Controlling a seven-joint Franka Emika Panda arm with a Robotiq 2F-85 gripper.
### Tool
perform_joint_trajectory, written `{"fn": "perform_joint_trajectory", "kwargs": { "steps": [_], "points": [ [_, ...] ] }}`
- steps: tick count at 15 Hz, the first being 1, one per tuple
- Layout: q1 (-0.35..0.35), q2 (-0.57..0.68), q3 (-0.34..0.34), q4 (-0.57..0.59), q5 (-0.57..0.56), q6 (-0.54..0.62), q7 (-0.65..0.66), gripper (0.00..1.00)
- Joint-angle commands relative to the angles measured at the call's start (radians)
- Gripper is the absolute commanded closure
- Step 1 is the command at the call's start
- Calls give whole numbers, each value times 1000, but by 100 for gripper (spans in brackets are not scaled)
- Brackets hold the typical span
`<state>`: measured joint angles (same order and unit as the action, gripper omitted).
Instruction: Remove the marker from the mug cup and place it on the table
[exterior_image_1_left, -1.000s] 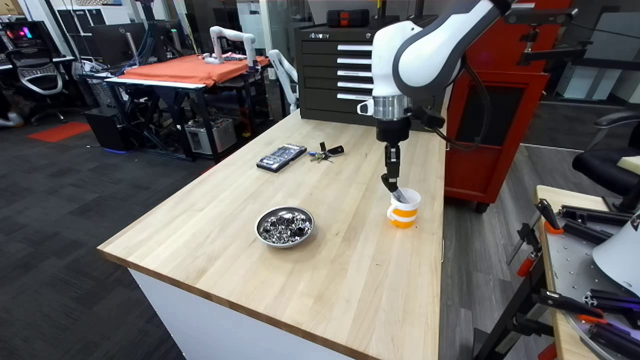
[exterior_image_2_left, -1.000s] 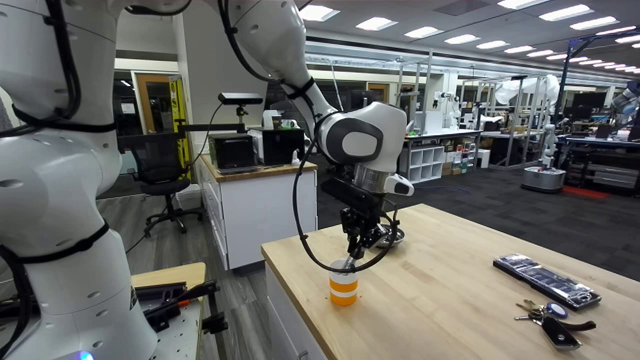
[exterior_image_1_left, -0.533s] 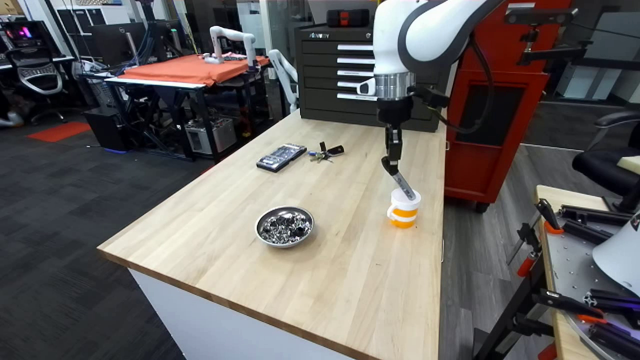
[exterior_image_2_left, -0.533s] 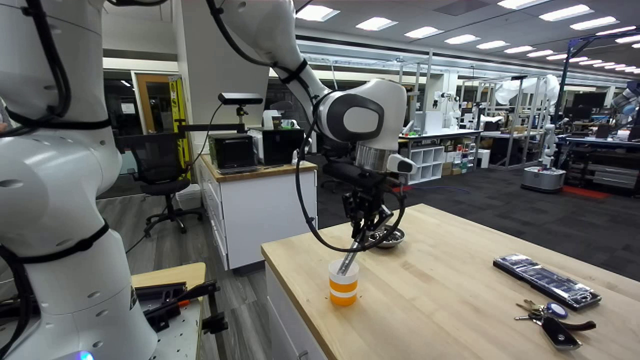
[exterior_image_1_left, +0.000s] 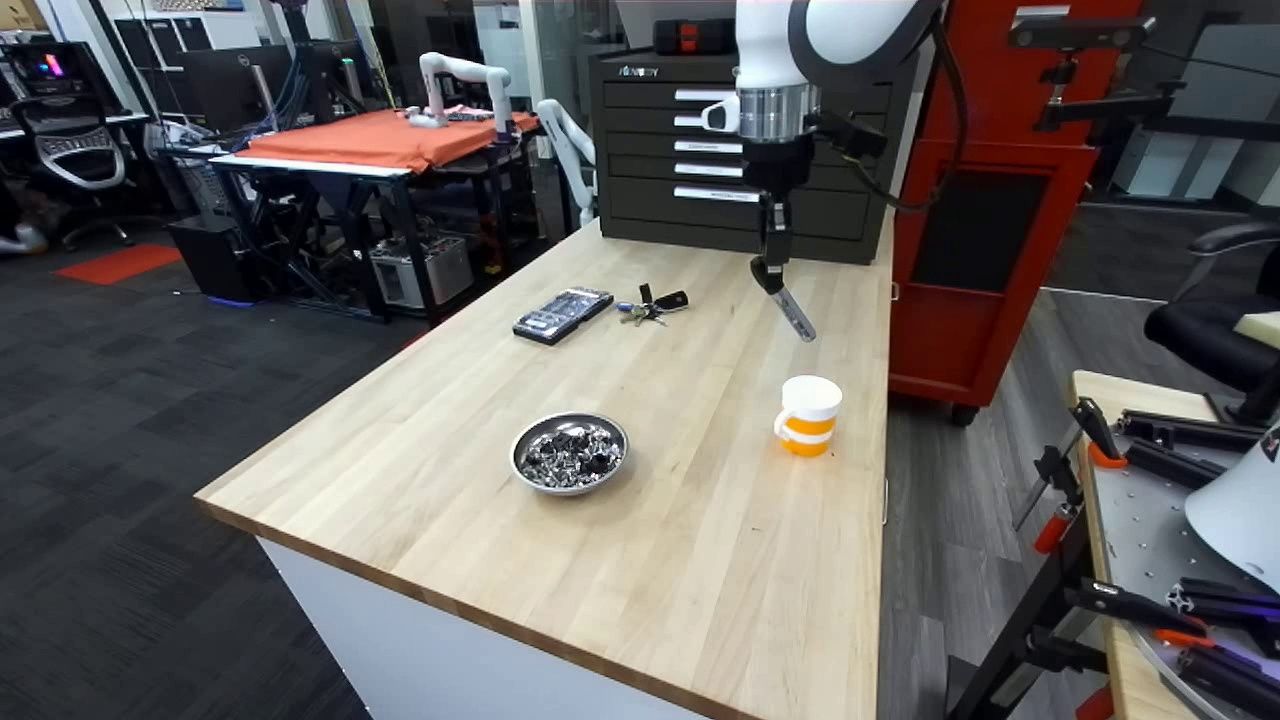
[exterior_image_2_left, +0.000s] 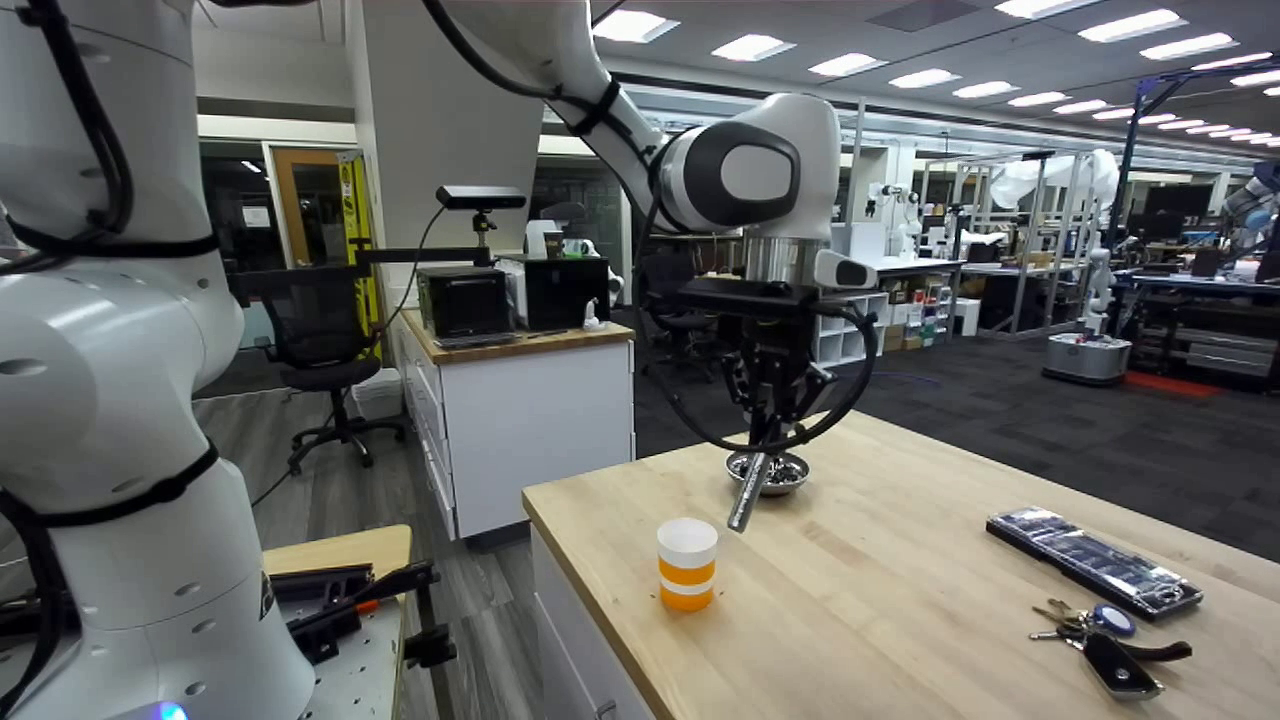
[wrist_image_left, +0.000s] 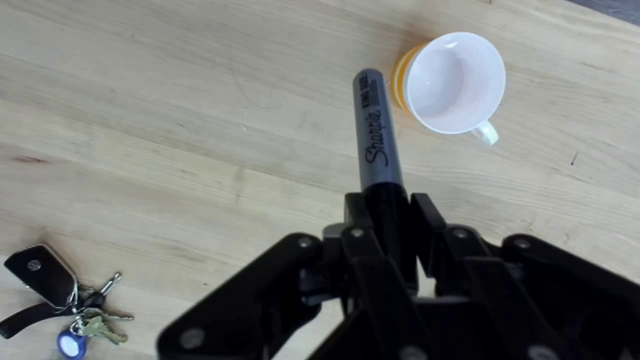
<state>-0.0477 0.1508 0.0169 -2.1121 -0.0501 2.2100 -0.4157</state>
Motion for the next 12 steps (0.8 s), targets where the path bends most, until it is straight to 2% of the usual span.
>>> {"fn": "perform_joint_trajectory", "kwargs": {
  "steps": [1, 7, 11, 12],
  "points": [
    [-9, 67, -21, 66, -35, -33, -23, 94],
    [-28, 218, -21, 123, -44, -6, -109, 94],
    [-31, 309, -18, 170, -94, 12, -145, 94],
    [-32, 329, -18, 182, -106, 13, -152, 82]
  ]
}}
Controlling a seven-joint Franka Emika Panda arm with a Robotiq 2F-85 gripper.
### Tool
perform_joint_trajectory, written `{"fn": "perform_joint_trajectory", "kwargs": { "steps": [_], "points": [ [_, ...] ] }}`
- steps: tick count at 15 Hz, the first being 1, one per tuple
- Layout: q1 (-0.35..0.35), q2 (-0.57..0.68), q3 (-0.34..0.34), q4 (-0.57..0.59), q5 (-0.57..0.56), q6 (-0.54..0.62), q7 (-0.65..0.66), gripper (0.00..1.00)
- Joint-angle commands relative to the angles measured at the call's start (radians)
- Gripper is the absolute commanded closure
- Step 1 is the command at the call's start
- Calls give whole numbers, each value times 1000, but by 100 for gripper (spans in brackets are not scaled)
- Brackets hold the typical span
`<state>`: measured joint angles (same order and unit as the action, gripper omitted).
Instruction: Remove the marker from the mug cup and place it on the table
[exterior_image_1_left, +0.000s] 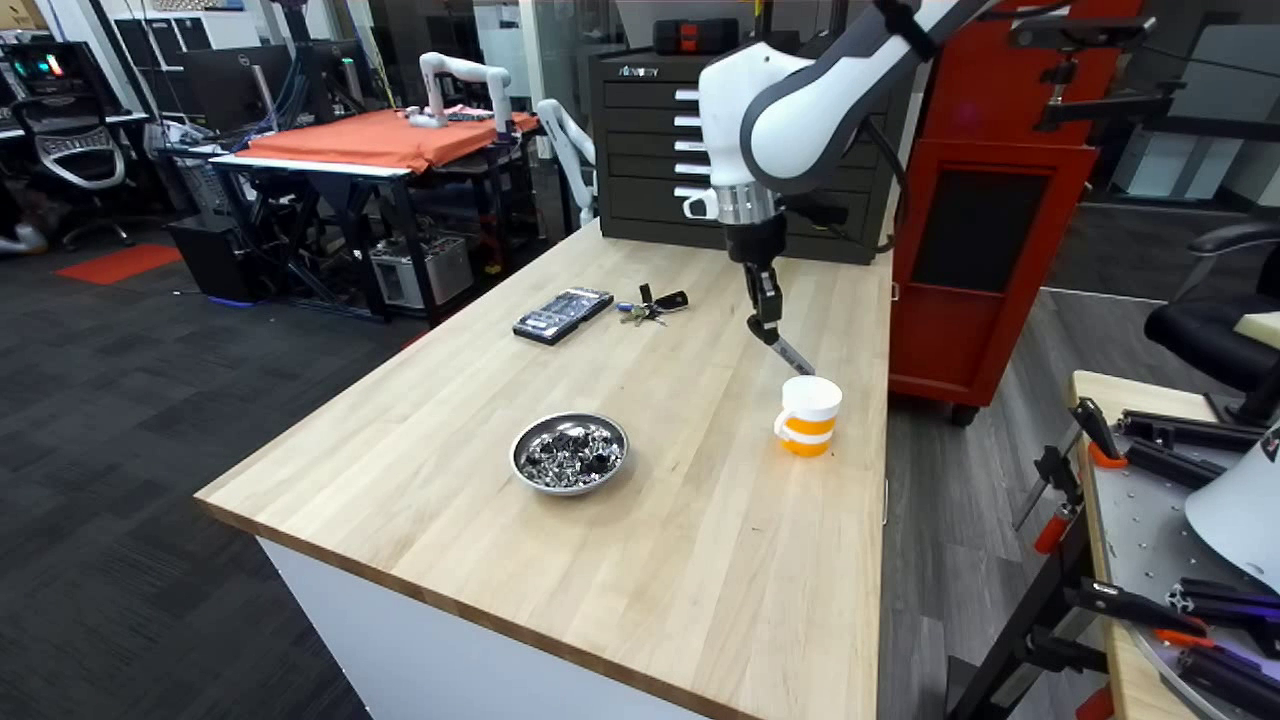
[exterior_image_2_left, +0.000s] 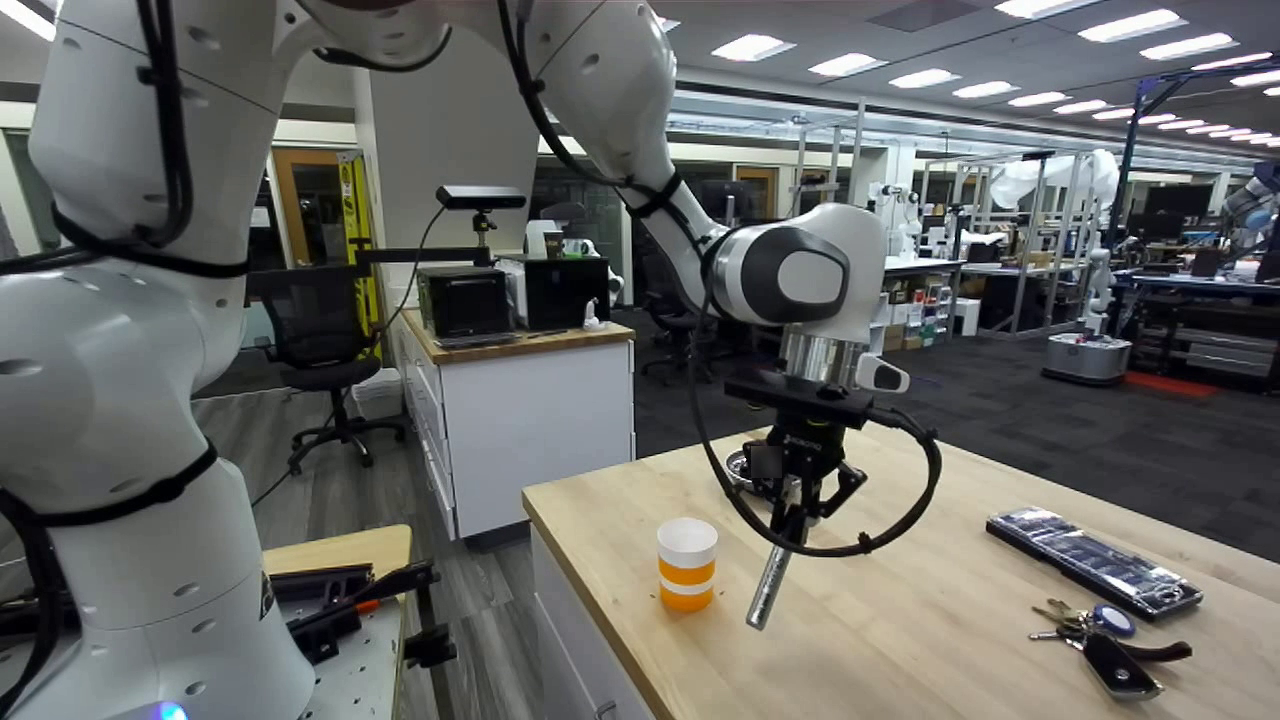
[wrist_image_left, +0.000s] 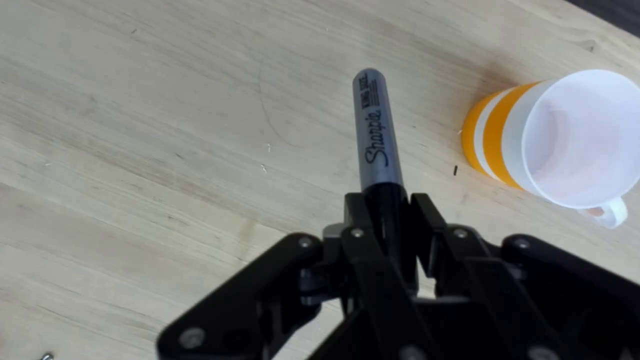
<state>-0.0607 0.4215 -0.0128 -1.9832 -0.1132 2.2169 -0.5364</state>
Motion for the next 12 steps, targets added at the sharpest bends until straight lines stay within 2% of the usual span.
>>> {"fn": "perform_joint_trajectory", "kwargs": {
  "steps": [1, 2, 9, 10, 12],
  "points": [
    [-21, 74, 13, 62, -49, 9, -39, 49],
    [-22, 85, 14, 72, -55, 7, -42, 49],
    [-22, 52, 20, 50, -64, 57, -39, 5],
    [-23, 37, 21, 39, -56, 69, -30, 1],
    [-25, 17, 22, 31, -46, 79, -19, 0]
  ]
}}
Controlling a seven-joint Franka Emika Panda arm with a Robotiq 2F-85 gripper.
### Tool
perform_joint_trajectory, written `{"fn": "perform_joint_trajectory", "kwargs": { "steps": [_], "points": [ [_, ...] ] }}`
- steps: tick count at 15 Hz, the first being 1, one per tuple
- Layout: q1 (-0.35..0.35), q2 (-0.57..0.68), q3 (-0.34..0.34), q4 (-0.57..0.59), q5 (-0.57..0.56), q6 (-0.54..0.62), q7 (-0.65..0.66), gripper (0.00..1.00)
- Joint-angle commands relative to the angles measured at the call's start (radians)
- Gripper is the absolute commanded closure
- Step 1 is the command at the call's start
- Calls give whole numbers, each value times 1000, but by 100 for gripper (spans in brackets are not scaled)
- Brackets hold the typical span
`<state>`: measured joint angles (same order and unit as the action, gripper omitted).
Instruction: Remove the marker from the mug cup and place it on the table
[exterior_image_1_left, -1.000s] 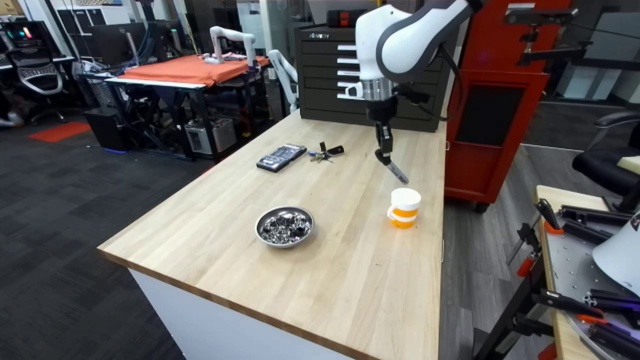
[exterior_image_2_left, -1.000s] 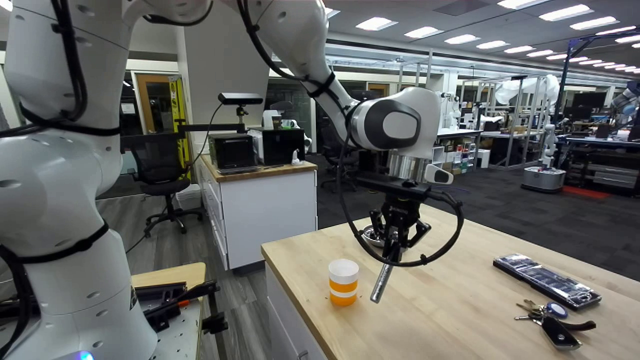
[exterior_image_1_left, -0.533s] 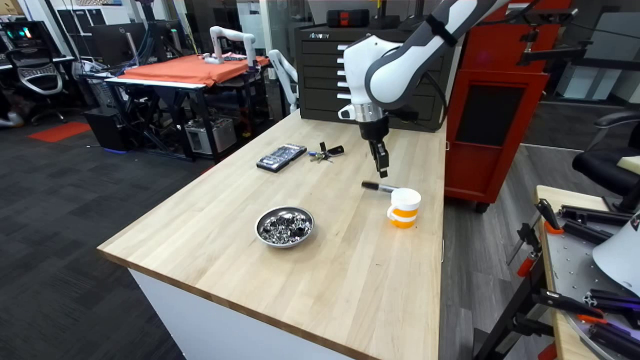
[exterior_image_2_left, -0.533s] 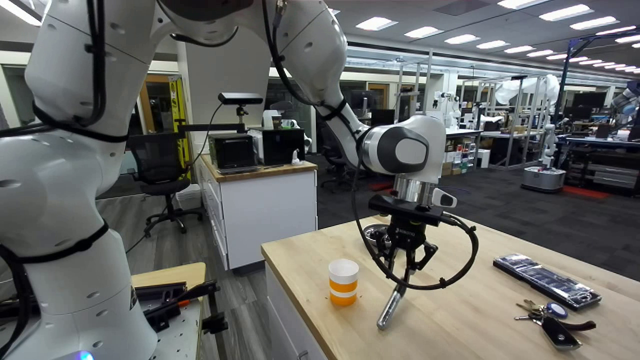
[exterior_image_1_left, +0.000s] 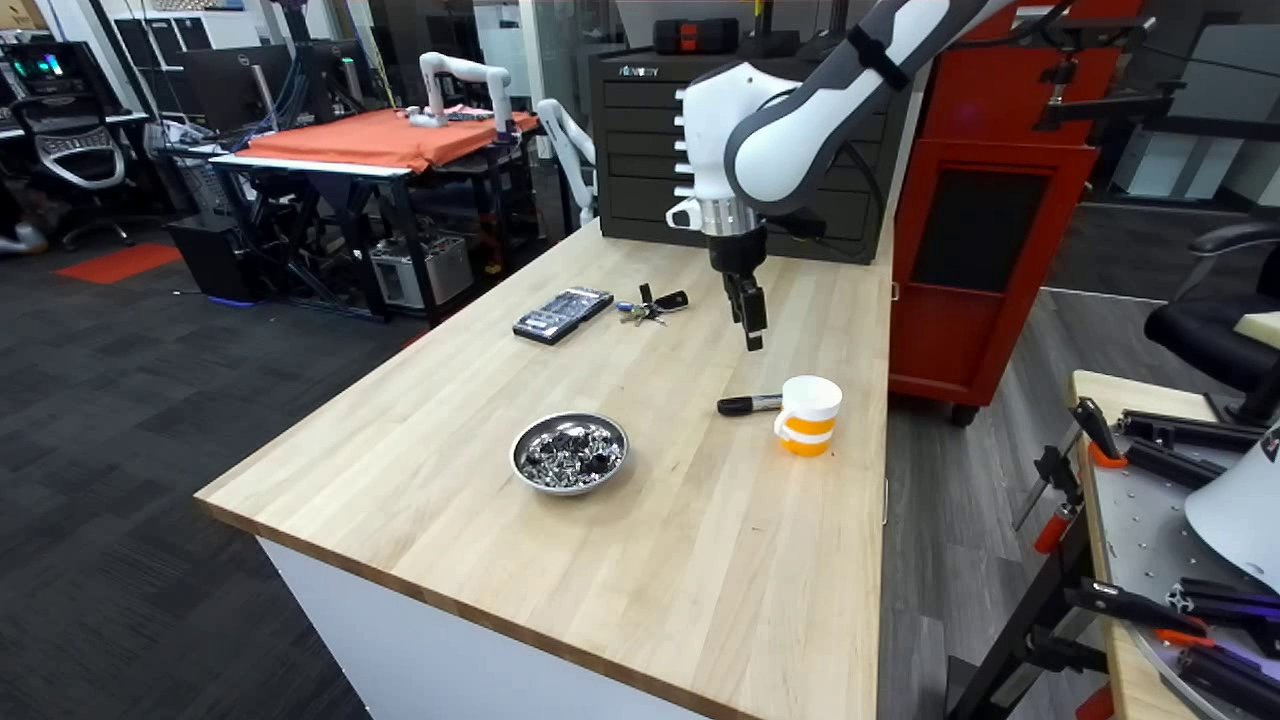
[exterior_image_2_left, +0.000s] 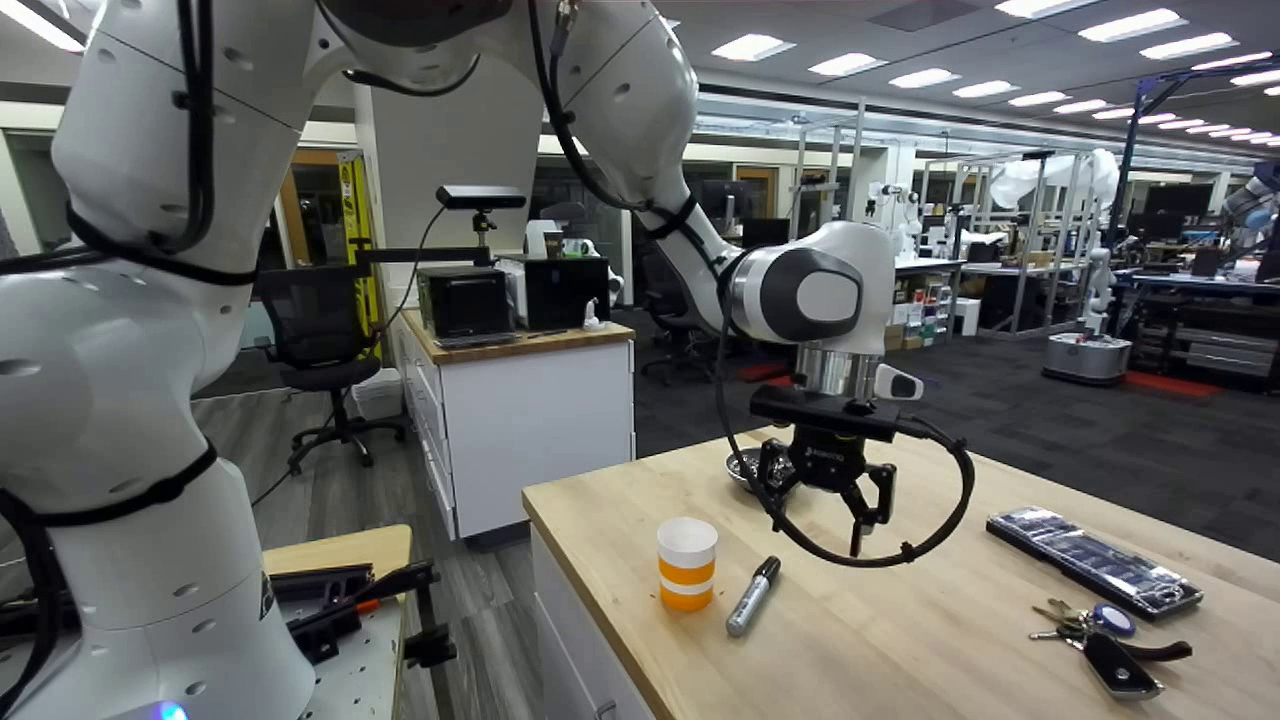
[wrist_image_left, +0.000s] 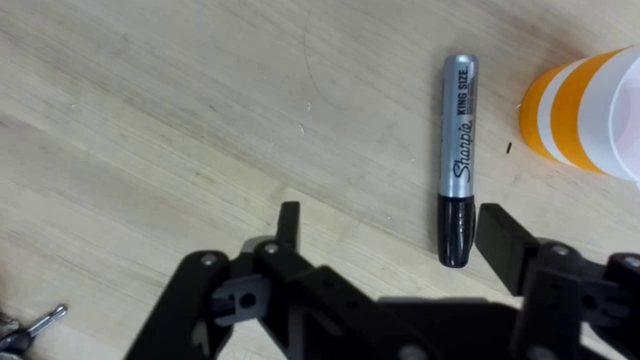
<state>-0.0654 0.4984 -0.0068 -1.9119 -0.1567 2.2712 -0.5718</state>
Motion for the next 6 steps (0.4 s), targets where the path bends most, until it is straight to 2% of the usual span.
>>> {"fn": "perform_joint_trajectory", "kwargs": {
  "steps": [1, 2, 6],
  "points": [
    [-18, -67, 13, -40, -1, 19, 30, 0],
    [-15, -14, 16, 2, -9, 2, 11, 0],
    [-15, -30, 15, 1, -8, 3, 14, 0]
  ]
}}
